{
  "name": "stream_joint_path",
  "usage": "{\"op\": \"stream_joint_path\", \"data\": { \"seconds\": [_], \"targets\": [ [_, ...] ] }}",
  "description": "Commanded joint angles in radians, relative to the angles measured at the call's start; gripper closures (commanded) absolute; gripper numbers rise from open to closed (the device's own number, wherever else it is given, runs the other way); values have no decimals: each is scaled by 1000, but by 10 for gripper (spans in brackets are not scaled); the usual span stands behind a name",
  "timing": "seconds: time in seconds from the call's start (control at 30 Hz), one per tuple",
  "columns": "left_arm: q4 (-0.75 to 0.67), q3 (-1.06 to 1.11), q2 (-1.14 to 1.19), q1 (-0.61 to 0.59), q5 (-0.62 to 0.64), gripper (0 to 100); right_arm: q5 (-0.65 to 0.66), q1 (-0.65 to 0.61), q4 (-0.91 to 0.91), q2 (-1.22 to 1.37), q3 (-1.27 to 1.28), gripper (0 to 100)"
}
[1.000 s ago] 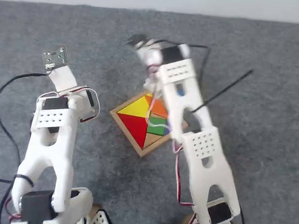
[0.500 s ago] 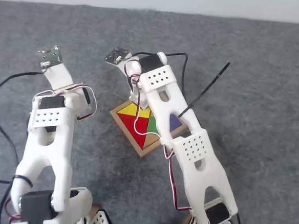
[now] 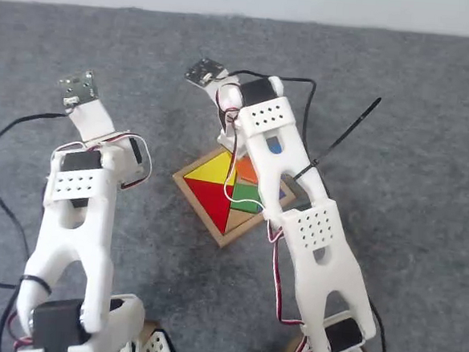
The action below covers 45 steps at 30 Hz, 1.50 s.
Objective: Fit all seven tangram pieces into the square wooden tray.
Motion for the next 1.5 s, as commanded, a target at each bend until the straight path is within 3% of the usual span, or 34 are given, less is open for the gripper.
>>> {"op": "stream_joint_path", "data": {
  "seconds": [0.0, 0.27, 0.6, 1.0, 1.27, 1.47],
  "targets": [
    [8, -50, -32, -3, -9, 972, 14, -58, 102, -54, -124, 992],
    [8, -50, -32, -5, -9, 972, 9, -134, 108, 50, -129, 992],
    [9, -51, -32, -5, -9, 972, 14, -35, 41, 150, -241, 992],
    [9, -50, -32, -5, -9, 972, 14, 1, 53, 243, -448, 992],
    [9, -50, -32, -5, -9, 972, 14, 10, 58, 232, -488, 992],
    [9, -50, -32, -5, -9, 972, 15, 99, 116, 140, -485, 992]
  ]
}}
